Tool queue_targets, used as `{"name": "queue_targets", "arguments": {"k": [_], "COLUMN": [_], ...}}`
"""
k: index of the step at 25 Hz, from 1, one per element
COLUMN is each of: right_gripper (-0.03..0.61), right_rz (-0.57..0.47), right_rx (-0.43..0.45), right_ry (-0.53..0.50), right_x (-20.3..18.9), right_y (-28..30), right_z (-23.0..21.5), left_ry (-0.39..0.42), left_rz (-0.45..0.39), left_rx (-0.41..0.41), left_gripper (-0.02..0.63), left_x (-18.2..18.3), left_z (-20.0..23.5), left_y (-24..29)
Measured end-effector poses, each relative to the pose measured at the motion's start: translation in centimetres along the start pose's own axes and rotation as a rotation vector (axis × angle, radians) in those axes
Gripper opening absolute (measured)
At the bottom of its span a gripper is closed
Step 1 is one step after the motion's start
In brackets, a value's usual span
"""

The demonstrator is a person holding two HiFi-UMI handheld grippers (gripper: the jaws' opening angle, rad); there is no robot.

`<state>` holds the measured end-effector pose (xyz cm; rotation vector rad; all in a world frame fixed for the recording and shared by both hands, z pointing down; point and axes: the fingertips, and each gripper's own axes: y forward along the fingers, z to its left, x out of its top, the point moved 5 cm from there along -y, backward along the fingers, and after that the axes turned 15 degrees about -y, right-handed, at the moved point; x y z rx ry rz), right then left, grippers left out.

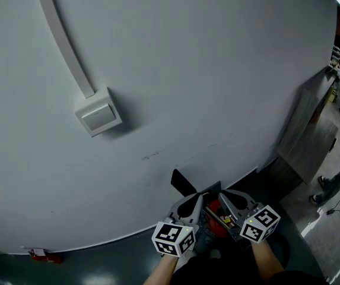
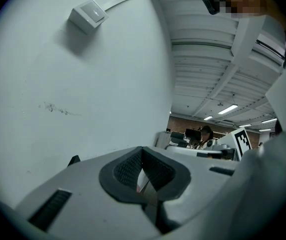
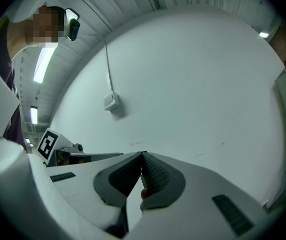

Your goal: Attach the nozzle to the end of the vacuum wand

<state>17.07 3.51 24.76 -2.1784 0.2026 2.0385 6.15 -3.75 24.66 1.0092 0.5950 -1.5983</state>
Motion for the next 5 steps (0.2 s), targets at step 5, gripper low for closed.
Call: {"name": "queue_targets", "arguments": {"k": [5], "right_gripper": [0.017], "right_rz": [0.002], "right_rx": [-0.004], "right_ry": [0.011], "right_x": [-0.30], "right_y": [-0.04], "right_z": [-0.28], "left_ry": [-0.010], "left_rz": [0.005], "left_rx": [-0.001], "left_gripper": [0.005], "left_x": [-0.26], "left_z": [0.28], "left_y": [0.02]}}
